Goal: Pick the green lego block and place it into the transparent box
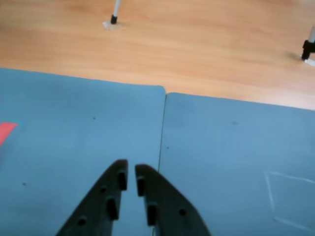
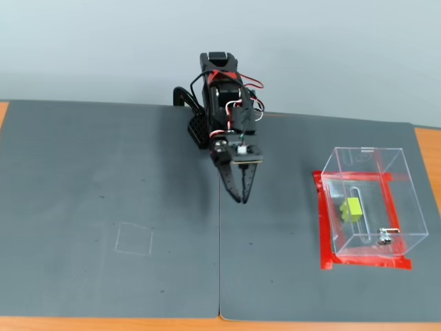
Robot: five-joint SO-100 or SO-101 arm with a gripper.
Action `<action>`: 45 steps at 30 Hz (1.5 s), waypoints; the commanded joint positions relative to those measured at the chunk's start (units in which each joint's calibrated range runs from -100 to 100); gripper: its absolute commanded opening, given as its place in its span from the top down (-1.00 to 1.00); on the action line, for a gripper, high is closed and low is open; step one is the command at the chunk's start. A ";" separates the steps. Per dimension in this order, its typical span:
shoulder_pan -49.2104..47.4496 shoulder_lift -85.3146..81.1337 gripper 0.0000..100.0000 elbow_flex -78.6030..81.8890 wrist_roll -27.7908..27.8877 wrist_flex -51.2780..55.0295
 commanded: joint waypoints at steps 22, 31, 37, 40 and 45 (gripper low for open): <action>5.67 -0.77 0.96 7.27 -1.93 10.10; 5.75 -0.68 0.96 7.27 -1.46 12.71; 5.90 -0.60 0.96 7.27 -1.57 12.62; 5.82 -0.60 0.96 7.27 -1.52 12.62; 5.90 -0.60 0.96 7.27 -1.52 12.62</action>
